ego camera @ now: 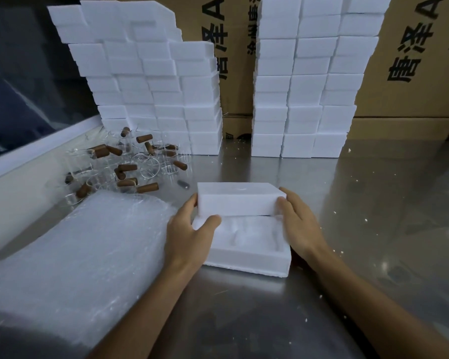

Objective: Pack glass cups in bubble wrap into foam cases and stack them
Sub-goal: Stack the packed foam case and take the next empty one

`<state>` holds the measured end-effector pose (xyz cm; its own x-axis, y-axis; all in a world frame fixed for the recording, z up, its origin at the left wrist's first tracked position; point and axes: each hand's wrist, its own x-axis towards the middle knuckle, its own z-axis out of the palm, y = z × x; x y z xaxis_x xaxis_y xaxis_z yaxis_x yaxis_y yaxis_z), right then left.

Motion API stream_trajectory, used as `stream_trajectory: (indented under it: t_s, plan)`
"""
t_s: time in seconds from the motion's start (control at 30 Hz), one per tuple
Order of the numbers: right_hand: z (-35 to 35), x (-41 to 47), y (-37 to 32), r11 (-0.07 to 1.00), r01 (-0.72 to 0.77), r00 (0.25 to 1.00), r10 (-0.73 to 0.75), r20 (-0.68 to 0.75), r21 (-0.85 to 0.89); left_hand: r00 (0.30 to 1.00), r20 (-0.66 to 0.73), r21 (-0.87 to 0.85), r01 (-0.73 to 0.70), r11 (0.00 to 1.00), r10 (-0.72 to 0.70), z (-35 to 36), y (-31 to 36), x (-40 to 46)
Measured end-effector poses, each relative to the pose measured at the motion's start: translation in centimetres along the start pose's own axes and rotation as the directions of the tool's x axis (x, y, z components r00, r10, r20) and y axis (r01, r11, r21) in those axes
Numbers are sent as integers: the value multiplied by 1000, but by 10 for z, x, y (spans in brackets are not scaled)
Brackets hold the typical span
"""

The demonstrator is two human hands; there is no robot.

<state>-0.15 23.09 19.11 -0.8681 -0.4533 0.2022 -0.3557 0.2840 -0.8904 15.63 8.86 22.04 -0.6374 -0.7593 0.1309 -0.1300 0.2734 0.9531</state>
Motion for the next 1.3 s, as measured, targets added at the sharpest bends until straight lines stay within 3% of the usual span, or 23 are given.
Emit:
stream_trajectory:
  t_s: [0.27,0.43,0.63,1.3]
  plan:
    - [-1,8,8,1000,0,998,1,57,-16,972,197,-93,145,985,-125,-11,-8,16]
    - [0,7,10,1000,11,1000,-11,24,-28,988,2,-56,153,987,-153,-3,-19,26]
    - [1,-2,8,997,11,998,-6,-67,71,985,-129,-50,107,993,-112,-5,-30,24]
    - [0,-21,-9,999,-23,995,25,-97,25,980,-179,-123,66,990,-88,-11,-35,17]
